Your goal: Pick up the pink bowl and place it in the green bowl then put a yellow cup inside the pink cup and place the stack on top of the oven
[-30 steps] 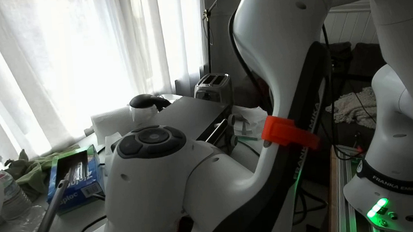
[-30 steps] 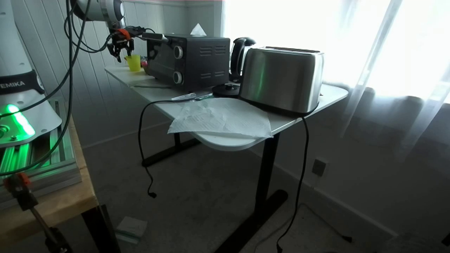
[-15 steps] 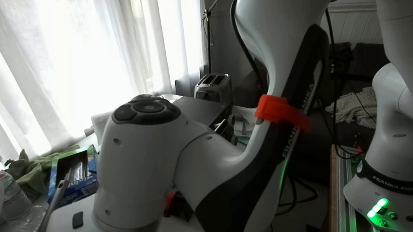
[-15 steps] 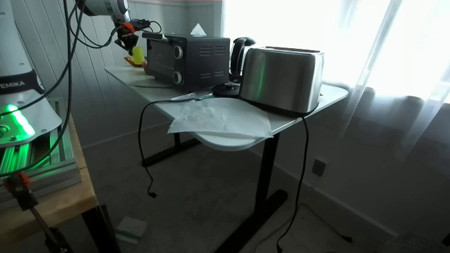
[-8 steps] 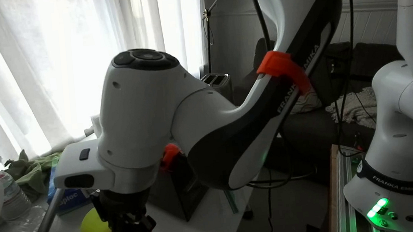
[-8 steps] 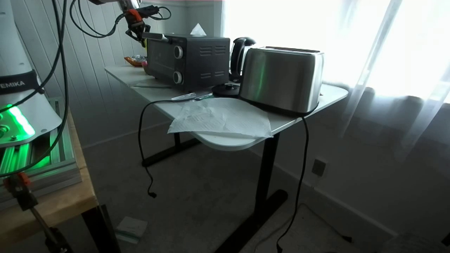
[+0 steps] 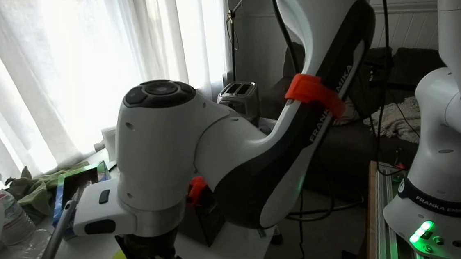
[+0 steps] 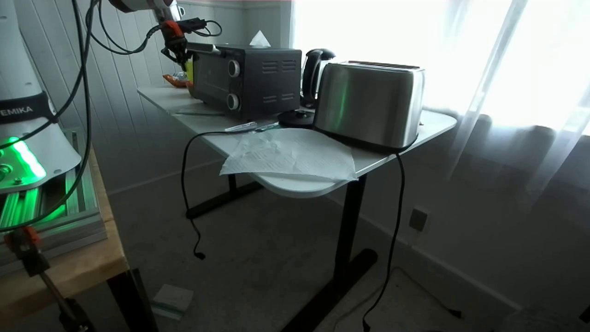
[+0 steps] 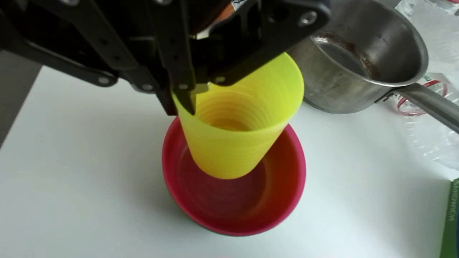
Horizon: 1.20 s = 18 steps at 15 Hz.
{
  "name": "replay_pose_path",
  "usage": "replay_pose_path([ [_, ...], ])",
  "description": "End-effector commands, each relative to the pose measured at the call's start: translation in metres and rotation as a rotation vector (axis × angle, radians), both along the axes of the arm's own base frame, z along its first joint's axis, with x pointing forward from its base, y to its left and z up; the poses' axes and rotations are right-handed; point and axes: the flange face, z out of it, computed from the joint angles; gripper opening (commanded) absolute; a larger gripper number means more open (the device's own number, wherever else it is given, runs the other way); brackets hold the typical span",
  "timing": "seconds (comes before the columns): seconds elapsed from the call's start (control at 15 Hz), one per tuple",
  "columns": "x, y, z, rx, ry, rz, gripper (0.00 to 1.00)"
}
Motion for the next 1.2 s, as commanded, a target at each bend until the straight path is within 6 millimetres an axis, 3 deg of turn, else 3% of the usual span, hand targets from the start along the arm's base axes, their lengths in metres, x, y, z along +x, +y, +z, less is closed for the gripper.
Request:
replay_pose_path([
  [0.0,-0.005,0.003,-0.012,-0.014,0.045,-0.015,0.01],
  [0.2,-0.007,0.005,-0.022,-0.019,0.064,-0.012,0.08],
  [0.33,-0.007,0.006,-0.026,-0.023,0.074,-0.01,0.33],
  [0.4,-0.008,0.007,-0.027,-0.025,0.079,-0.009,0.35],
  [0.6,-0.007,0.009,-0.028,-0.03,0.085,-0.006,0.54],
  [1.0,-0.006,0.014,-0.025,-0.045,0.095,0.002,0.96],
  [1.13,-0.008,0.017,-0.028,-0.046,0.105,0.005,1.0],
])
